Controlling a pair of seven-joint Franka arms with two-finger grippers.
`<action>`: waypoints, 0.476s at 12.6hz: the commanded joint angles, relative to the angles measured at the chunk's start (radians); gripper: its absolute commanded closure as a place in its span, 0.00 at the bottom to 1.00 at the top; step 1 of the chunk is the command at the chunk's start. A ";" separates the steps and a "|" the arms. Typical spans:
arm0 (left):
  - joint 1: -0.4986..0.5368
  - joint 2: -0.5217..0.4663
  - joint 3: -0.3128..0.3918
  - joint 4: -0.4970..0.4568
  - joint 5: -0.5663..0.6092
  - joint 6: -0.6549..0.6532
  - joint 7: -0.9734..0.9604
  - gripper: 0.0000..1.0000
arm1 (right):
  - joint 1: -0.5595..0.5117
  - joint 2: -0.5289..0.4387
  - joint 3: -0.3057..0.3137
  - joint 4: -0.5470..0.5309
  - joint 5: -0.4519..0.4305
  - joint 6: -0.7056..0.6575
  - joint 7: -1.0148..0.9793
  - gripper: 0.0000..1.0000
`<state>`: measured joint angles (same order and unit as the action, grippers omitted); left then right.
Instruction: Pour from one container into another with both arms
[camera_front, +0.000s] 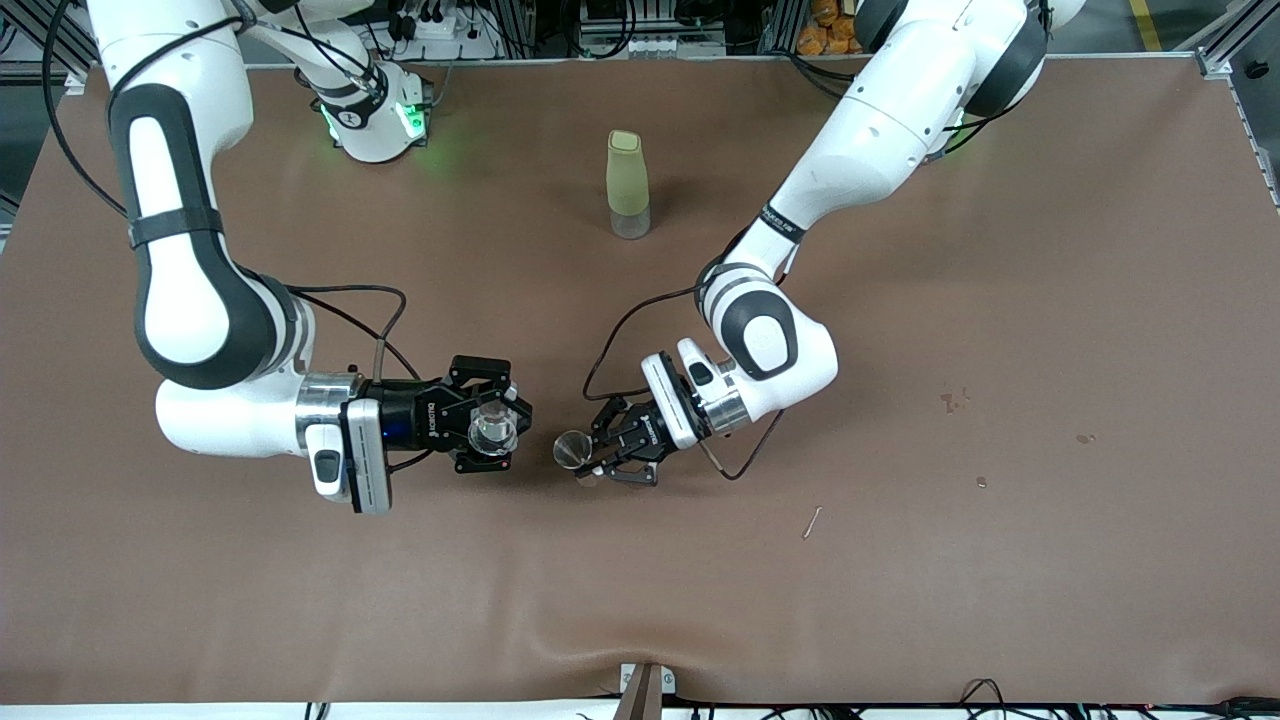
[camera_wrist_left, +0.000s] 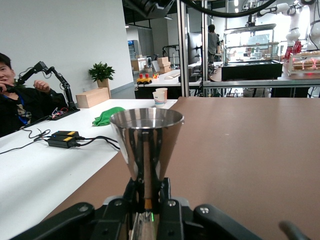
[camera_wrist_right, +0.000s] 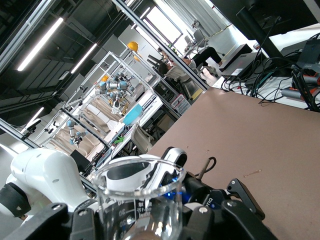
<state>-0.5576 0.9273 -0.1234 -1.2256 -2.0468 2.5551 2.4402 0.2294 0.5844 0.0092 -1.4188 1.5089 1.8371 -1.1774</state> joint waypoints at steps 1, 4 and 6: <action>-0.018 0.005 0.019 0.024 -0.052 0.017 0.043 1.00 | 0.007 -0.048 -0.018 -0.045 0.010 0.014 0.025 1.00; -0.018 0.004 0.021 0.020 -0.062 0.017 0.049 1.00 | 0.005 -0.048 -0.018 -0.040 0.010 0.028 0.028 1.00; -0.018 -0.001 0.019 0.020 -0.062 0.017 0.059 1.00 | 0.007 -0.045 -0.017 -0.037 0.014 0.028 0.039 1.00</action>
<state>-0.5584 0.9273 -0.1174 -1.2246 -2.0668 2.5551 2.4601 0.2292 0.5735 -0.0049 -1.4241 1.5089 1.8531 -1.1620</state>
